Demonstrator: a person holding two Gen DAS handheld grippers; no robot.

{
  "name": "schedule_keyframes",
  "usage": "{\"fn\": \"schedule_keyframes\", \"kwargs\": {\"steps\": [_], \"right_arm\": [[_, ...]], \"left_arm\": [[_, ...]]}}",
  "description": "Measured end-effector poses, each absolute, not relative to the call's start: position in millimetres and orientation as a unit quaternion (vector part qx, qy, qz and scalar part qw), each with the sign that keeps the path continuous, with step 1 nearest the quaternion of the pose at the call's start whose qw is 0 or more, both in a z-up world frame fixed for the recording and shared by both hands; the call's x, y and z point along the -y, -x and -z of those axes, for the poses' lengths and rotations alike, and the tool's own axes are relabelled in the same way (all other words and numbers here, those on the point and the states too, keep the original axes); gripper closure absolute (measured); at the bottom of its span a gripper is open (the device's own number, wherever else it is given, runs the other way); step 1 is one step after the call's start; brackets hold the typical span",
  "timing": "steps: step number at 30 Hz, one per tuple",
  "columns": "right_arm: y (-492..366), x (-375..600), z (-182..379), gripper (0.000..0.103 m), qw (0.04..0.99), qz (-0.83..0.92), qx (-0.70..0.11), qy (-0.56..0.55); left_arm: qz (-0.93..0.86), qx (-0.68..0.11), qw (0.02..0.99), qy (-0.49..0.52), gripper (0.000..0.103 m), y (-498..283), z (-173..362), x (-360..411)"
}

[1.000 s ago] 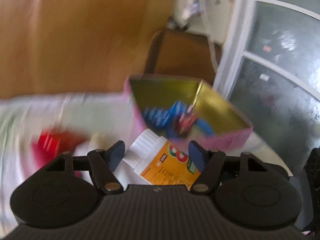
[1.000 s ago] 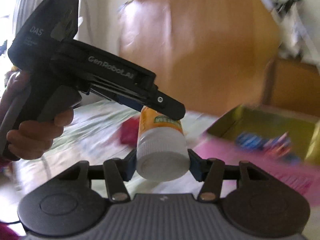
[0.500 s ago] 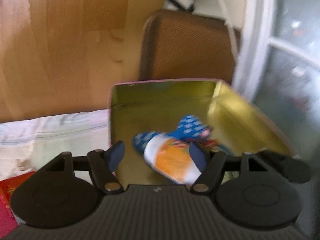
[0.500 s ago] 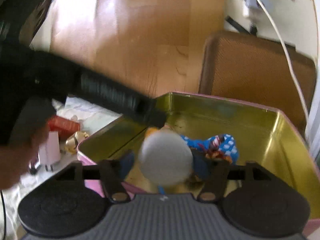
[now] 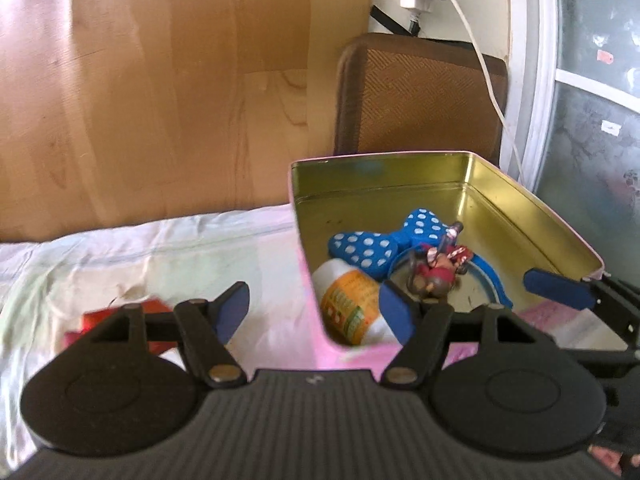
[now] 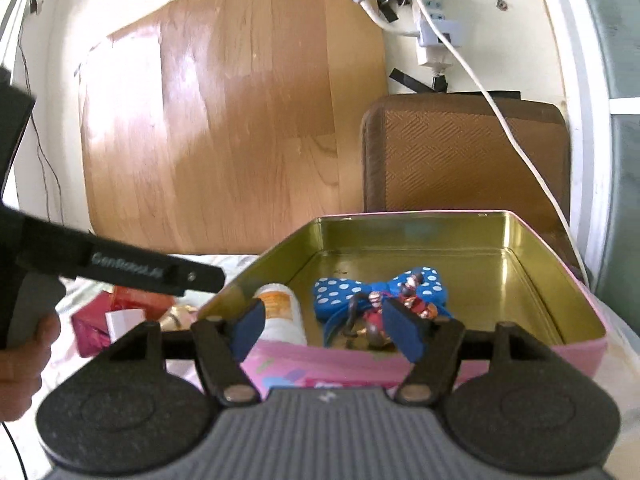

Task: Organize rigid objects
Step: 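Carry the bottle into the pink tin and open the left gripper, then move the left gripper back toward the pouch while the right gripper grasps the blue-capped lighter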

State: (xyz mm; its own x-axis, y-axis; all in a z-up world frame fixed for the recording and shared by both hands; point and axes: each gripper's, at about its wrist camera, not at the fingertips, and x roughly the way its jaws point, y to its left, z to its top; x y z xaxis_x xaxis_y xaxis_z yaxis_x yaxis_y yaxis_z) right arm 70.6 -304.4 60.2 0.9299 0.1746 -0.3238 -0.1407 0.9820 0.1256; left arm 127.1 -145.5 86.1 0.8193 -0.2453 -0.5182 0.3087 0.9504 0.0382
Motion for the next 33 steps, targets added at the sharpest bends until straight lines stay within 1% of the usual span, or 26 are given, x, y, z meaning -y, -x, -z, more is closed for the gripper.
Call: {"fn": "schedule_keyframes", "kwargs": {"steps": [9, 20, 33], "right_arm": [[-40.6, 266.9, -63.9, 0.036, 0.978, -0.111, -0.164, -0.069], [-41.3, 198.3, -55.0, 0.036, 0.968, -0.167, -0.186, -0.025], [-44.8, 163.4, -37.6, 0.036, 0.958, -0.191, -0.215, -0.007]], "left_arm": [[0.109, -0.260, 0.958, -0.047, 0.029, -94.4, -82.0, 87.4], [0.056, -0.267, 0.962, -0.009, 0.029, -80.2, -70.0, 20.4], [0.006, -0.275, 0.961, 0.014, 0.029, -77.5, -40.6, -29.7]]}}
